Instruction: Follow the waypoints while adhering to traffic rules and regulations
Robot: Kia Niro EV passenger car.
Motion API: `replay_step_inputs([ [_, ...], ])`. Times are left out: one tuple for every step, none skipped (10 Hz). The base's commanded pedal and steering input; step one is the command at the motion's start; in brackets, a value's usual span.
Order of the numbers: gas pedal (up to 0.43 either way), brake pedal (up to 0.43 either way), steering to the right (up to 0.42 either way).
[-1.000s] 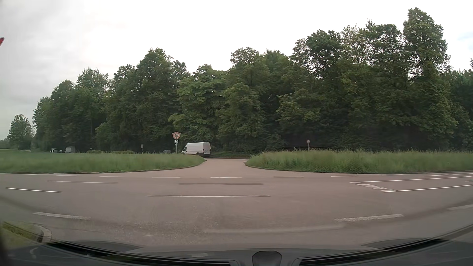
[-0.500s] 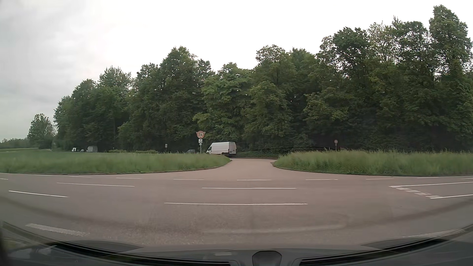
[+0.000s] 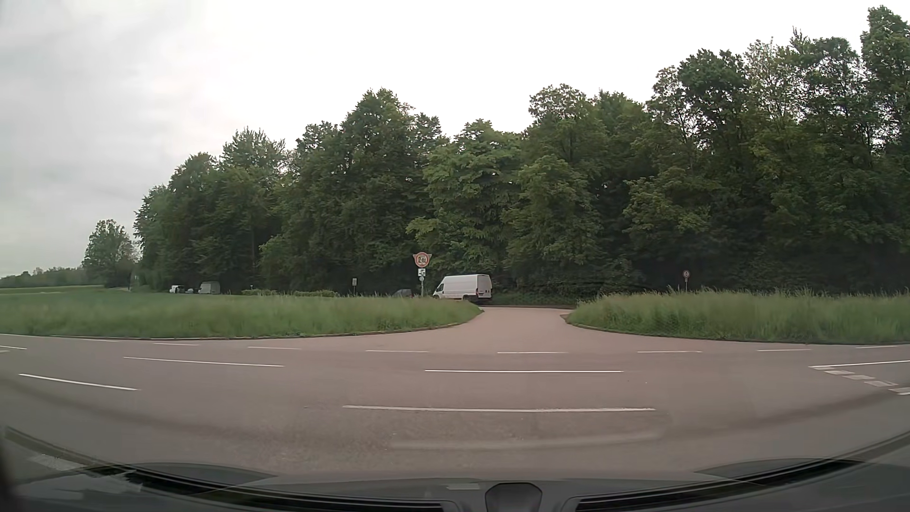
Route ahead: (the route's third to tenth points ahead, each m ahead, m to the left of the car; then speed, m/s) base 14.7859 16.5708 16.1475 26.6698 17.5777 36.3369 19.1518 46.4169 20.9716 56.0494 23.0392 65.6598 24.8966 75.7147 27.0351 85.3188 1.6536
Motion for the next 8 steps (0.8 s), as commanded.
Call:
replay_step_inputs([
  [0.0, 0.0, -0.297],
  [0.118, 0.0, -0.302],
  [0.169, 0.0, -0.309],
  [0.177, 0.0, -0.313],
  [0.189, 0.0, -0.317],
  [0.197, 0.0, -0.322],
  [0.197, 0.0, -0.325],
  [0.209, 0.0, -0.332],
])
